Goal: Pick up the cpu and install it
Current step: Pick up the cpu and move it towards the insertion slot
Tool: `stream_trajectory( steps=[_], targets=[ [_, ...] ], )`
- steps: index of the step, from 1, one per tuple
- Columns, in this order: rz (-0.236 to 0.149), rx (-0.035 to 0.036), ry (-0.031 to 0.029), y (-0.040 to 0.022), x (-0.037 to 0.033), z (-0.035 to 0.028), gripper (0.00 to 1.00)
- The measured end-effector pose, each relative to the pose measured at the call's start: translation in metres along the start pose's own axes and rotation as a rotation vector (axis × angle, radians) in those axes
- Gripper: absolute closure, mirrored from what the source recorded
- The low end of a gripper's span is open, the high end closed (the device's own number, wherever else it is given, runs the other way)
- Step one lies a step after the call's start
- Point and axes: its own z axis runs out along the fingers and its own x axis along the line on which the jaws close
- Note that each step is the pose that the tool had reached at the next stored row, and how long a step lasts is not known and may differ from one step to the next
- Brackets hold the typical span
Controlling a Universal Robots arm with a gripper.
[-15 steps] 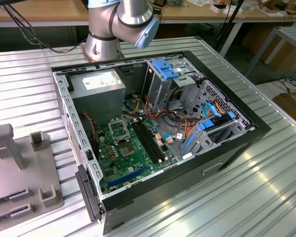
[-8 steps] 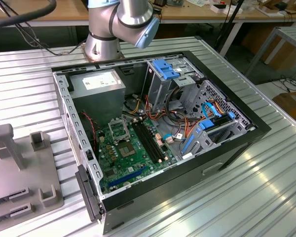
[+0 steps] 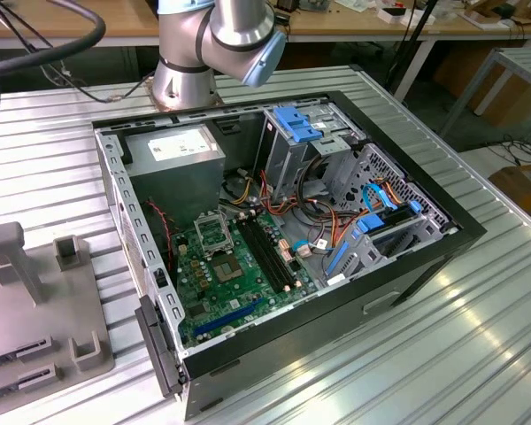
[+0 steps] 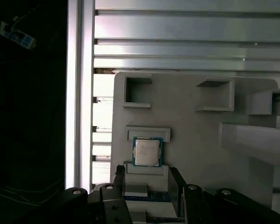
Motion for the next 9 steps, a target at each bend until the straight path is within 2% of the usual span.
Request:
stream_trajectory(
  steps=[4,9],
  targets=[
    [0.000,0.0000,0.0001,-0.0022,-0.0001,0.0058,0.50],
    [0.000,0.0000,0.0001,-0.0026,-0.0002,0.0079,0.50]
  ],
)
